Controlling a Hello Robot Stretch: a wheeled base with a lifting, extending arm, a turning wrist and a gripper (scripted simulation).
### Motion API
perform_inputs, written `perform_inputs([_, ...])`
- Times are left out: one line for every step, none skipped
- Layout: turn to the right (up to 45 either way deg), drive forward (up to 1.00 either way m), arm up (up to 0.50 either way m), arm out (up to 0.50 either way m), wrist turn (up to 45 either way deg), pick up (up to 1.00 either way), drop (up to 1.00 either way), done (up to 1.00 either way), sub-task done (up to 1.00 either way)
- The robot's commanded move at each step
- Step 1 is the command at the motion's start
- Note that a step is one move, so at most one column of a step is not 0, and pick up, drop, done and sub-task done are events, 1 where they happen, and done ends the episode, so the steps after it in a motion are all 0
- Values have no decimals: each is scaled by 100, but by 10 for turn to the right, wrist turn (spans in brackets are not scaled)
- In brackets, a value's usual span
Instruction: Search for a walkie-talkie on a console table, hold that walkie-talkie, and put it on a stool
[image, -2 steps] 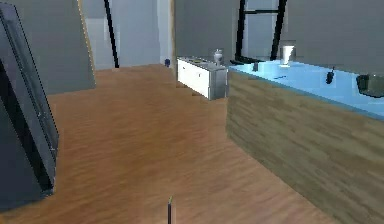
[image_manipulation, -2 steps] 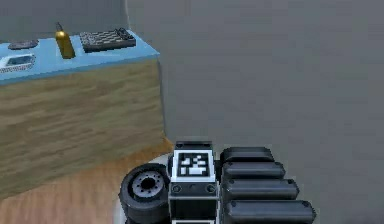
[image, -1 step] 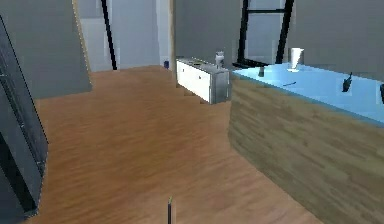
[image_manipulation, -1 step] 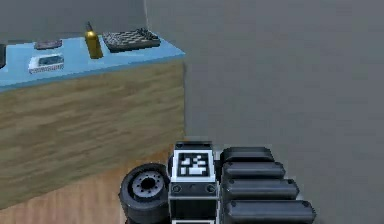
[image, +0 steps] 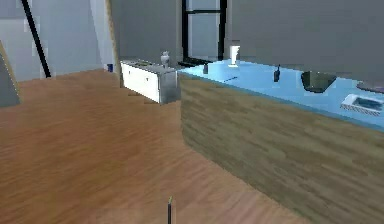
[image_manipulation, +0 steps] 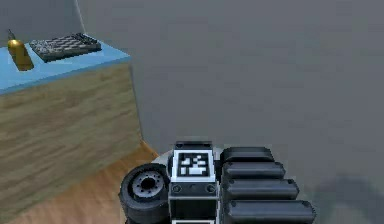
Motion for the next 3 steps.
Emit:
perform_inputs([0,20,0,0,0,0,0,0,0])
perform_inputs([390,0,0,0,0,0,0,0,0])
perform_inputs([0,20,0,0,0,0,0,0,0])
